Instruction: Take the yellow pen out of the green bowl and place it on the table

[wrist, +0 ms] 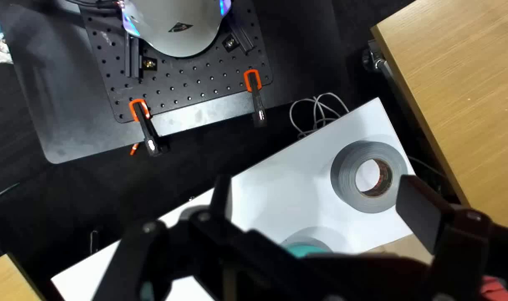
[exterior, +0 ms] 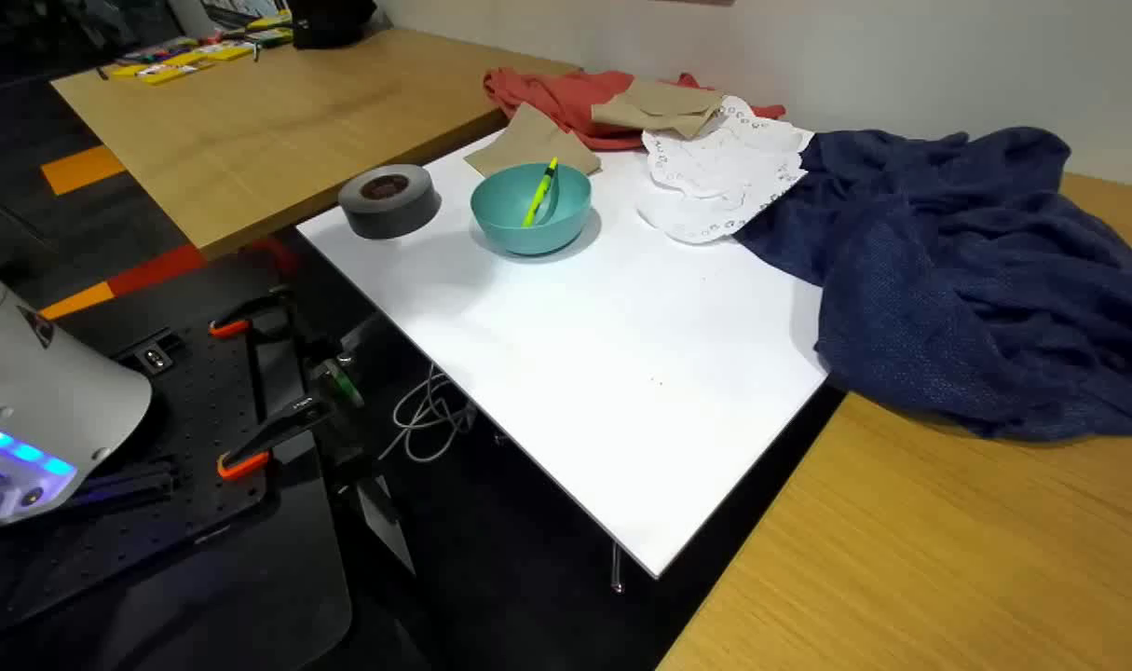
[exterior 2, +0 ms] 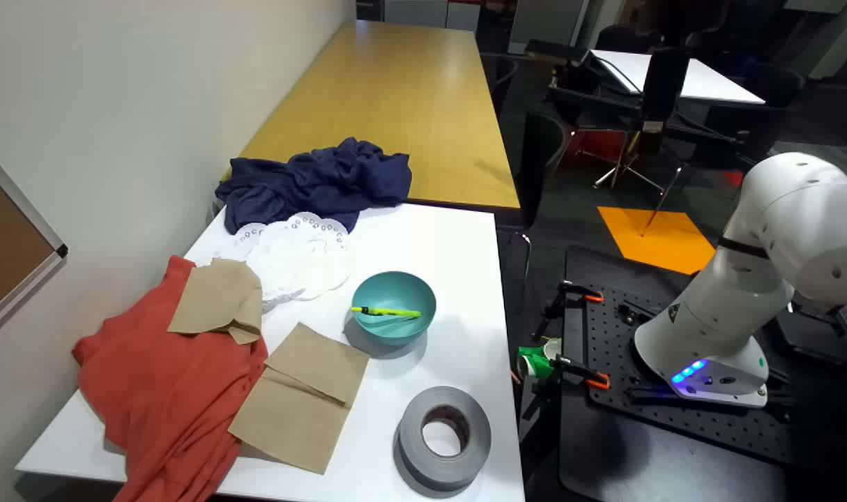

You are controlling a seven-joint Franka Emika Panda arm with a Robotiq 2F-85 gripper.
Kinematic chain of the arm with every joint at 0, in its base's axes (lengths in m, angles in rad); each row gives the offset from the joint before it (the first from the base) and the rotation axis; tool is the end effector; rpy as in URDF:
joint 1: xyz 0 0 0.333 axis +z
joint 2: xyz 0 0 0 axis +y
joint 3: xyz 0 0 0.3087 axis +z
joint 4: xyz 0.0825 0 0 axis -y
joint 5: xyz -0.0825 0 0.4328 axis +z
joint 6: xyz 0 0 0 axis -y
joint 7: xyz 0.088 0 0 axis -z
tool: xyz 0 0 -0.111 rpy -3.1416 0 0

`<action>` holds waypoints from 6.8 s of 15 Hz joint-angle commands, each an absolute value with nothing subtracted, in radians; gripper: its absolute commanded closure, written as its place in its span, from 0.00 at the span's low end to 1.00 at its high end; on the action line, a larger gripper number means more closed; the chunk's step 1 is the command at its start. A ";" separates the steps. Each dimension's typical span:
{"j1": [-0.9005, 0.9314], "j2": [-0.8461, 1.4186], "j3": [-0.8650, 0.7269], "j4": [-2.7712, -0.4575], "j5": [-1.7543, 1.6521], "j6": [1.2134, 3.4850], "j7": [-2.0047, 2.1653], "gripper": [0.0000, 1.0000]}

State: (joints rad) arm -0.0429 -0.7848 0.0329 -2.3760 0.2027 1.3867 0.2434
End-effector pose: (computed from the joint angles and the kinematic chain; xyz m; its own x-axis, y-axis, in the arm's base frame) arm 0.3389 0.0238 0.5586 0.9451 -0.2245 -0.2375 -0.2589 -0.9578 -0.1249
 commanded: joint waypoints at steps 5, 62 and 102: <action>-0.057 -0.784 0.042 -2.373 0.207 1.383 0.236 0.00; 0.051 0.355 0.088 -2.256 0.099 2.723 -0.362 0.00; 0.126 0.127 -0.118 -2.308 -0.306 2.724 0.287 0.96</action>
State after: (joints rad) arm 0.1154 0.1966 -0.0750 -2.2543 -0.2151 2.7416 0.1474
